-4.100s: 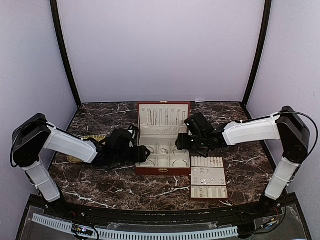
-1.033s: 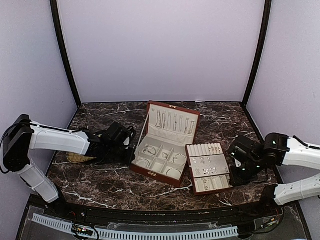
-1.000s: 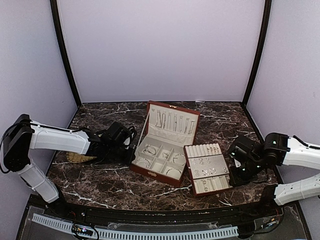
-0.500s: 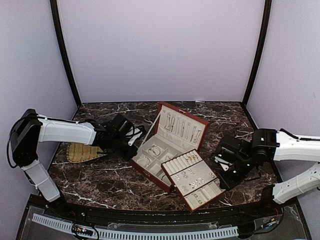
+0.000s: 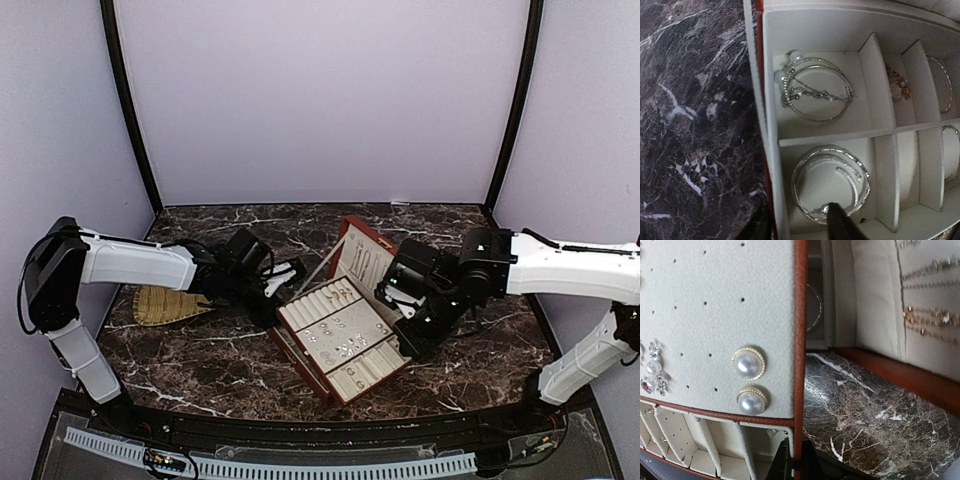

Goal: Organize the mixed jewelry
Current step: Adjust the jewelry box at the center of the board, then place the compartment layer in the jewelry box.

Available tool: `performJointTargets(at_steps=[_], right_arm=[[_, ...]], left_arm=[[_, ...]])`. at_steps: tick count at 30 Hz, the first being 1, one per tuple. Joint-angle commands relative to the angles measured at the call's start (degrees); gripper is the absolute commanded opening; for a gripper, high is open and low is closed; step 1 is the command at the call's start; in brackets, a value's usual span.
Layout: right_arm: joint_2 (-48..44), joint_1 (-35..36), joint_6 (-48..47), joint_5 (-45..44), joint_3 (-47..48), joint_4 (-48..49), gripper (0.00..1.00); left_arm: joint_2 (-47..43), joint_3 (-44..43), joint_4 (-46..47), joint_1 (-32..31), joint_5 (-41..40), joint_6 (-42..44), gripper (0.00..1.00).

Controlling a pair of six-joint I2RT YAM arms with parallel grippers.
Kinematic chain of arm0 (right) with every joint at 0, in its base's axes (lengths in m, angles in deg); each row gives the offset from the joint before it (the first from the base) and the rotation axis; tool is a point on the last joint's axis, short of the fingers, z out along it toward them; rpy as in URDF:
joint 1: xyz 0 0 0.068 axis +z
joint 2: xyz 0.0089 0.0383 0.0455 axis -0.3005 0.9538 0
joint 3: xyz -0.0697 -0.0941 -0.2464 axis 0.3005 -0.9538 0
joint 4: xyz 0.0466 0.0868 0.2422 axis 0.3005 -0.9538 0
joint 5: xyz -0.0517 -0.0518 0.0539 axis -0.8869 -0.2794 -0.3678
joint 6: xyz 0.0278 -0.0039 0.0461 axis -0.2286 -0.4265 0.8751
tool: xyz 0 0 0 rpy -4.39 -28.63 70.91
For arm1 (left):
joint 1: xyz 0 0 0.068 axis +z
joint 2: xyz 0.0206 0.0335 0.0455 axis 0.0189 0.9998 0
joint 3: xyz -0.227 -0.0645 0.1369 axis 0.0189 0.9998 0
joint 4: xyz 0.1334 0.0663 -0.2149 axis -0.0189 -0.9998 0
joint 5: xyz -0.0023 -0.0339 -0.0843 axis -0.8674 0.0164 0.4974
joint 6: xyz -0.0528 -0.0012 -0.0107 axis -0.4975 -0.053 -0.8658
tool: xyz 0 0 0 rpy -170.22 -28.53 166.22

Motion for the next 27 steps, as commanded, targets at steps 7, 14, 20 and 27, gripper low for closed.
performJointTargets(at_steps=[7, 14, 20, 27], right_arm=[[8.9, 0.3, 0.0, -3.7, 12.9, -2.2, 0.0], [12.4, -1.8, -0.8, -4.1, 16.6, -3.6, 0.0], [13.1, -3.1, -1.9, -2.9, 17.5, -2.3, 0.0], [15.1, -3.7, -3.3, -5.9, 17.1, -3.9, 0.0]], left_arm=[[-12.5, 4.2, 0.1, 3.9, 1.5, -4.3, 0.76], [-18.7, 7.3, -3.1, 9.6, -1.0, -7.5, 0.82], [-22.8, 9.2, -2.8, 14.5, -0.7, -8.9, 0.83], [-25.4, 8.8, -1.4, 18.8, -1.3, -12.7, 0.83]])
